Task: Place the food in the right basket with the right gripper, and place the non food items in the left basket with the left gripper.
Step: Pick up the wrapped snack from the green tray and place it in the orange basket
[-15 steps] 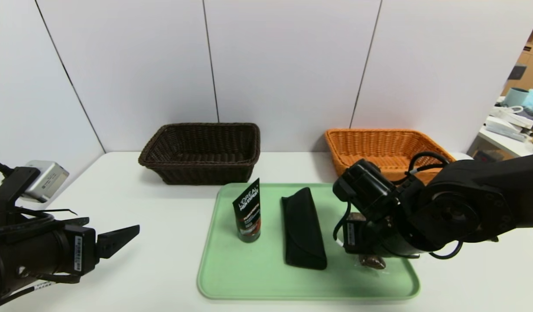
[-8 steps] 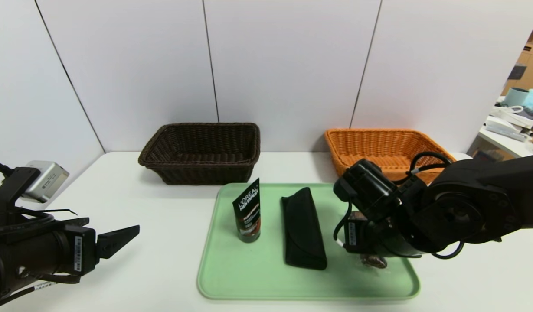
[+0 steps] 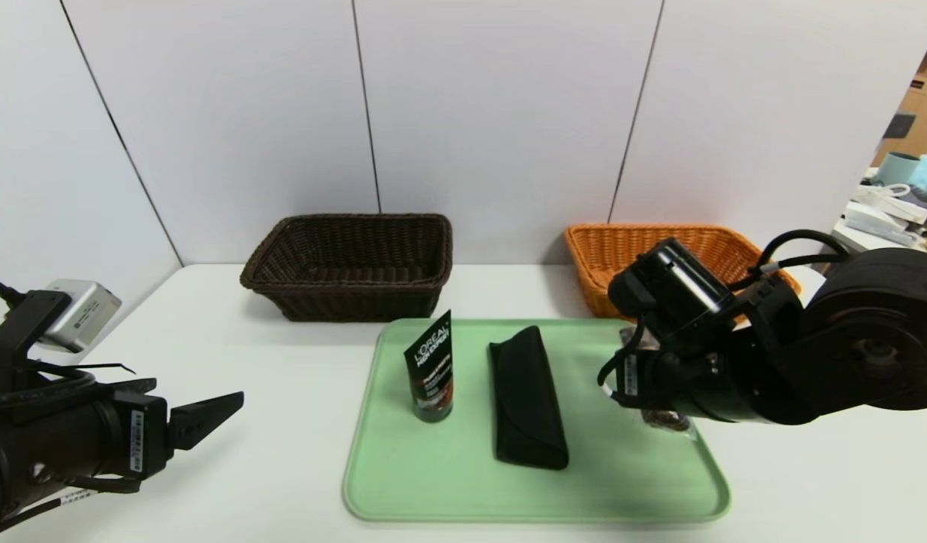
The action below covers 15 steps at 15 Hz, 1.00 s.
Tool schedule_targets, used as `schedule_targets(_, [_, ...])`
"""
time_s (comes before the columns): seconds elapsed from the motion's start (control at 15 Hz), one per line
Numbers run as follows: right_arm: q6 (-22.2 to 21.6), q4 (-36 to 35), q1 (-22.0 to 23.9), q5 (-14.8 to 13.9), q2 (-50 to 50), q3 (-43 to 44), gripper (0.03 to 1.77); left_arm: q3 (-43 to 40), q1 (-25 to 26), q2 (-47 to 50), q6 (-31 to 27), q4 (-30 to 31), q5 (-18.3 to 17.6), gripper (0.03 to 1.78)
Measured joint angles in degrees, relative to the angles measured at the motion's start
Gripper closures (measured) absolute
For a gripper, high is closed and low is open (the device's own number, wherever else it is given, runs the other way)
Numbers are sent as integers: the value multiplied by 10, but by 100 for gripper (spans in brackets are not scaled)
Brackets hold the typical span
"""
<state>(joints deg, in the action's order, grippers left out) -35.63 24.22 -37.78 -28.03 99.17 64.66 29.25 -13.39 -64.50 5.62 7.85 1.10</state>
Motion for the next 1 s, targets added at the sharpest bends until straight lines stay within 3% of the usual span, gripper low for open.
schedule_targets(0.13, [22, -21, 10, -12, -17, 10, 162, 0, 0, -1, -1, 1, 1, 12])
schedule_targets(0.4, [104, -130, 45, -15, -44, -4, 162, 0, 0, -2, 0, 1, 1, 12])
schedule_targets(0.8, [231, -288, 121, -12, -51, -26, 162, -1, 0, -2, 0, 0, 2, 12])
schedule_targets(1.0, [269, -345, 159, -3, -37, -27, 162, -1, -1, -2, 0, 0, 2, 12])
